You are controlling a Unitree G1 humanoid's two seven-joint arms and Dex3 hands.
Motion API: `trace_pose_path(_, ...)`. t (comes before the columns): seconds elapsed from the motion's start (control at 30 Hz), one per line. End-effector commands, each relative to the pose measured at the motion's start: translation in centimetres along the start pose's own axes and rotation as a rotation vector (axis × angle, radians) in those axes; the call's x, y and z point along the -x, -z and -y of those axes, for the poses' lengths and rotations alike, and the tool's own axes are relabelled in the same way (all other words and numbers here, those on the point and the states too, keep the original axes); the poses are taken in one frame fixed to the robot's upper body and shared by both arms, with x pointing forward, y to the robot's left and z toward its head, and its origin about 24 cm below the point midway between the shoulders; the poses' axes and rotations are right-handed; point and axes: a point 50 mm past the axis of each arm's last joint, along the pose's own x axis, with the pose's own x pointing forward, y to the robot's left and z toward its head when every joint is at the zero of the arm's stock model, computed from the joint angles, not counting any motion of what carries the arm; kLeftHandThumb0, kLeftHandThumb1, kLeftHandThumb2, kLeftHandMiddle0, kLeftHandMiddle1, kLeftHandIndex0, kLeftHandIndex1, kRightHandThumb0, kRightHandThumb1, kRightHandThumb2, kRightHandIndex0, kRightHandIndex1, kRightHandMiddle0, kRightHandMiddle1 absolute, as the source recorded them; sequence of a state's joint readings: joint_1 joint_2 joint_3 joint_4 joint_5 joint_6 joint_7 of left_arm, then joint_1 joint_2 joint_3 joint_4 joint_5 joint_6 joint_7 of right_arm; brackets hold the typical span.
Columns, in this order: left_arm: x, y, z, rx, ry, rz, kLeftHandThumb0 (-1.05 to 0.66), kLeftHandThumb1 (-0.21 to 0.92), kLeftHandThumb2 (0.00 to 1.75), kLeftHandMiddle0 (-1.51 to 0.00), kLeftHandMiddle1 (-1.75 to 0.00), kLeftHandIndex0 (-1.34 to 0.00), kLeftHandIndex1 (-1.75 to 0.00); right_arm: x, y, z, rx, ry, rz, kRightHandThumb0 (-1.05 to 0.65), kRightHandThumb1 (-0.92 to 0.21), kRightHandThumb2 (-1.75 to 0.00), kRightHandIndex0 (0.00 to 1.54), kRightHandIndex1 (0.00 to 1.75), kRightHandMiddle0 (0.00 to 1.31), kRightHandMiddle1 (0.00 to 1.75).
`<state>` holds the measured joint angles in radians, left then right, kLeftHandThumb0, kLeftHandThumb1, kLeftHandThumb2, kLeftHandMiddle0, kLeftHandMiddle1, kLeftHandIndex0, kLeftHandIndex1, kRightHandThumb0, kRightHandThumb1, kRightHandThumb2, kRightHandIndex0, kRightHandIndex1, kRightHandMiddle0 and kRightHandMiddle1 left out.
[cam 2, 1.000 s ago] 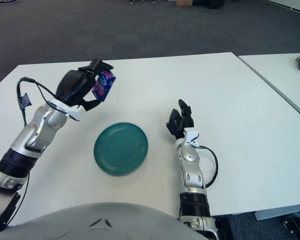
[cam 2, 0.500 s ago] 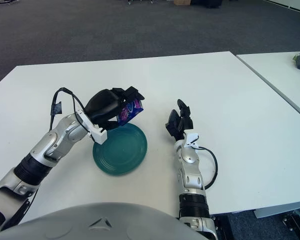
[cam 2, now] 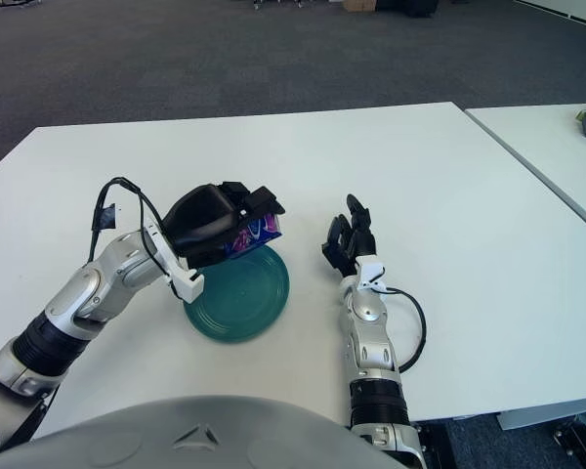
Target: Put the gum into the plate.
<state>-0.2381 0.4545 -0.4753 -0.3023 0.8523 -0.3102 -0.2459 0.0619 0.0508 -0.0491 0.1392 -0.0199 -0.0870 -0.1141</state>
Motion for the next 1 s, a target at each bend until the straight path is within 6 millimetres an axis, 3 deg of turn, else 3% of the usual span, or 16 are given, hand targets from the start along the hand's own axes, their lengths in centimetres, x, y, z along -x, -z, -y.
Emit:
trace_pose_path(0.0, 0.2, 0.1, 0.5, -0.031, 0.058, -0.001, 0.00, 0.17, 1.48, -0.60, -1.74, -0.62, -1.71, 0.3, 1.3, 0.2, -0.009, 0.007, -0.065, -0.65, -0.92, -0.86, 0.19, 0.00, 0.00, 0.26)
trace_pose_path(0.57, 1.0, 1.0, 2.3, -0.005, 0.276, -0.049, 0.00, 0.33, 1.20, -0.54, -1.70, -0.60, -1.51, 0.1, 1.6, 0.1, -0.007, 0.013, -0.066, -0.67, -0.92, -0.86, 0.19, 0.00, 0.00, 0.23)
trace_pose_path(0.97, 1.0, 1.4, 2.4, 0.106, 0.284, -0.094, 0.00, 0.35, 1.17, -0.62, -1.60, -0.51, -1.58, 0.0, 1.7, 0.0, -0.007, 0.013, -0.068, -0.67, -0.92, -0.86, 0.19, 0.00, 0.00, 0.23)
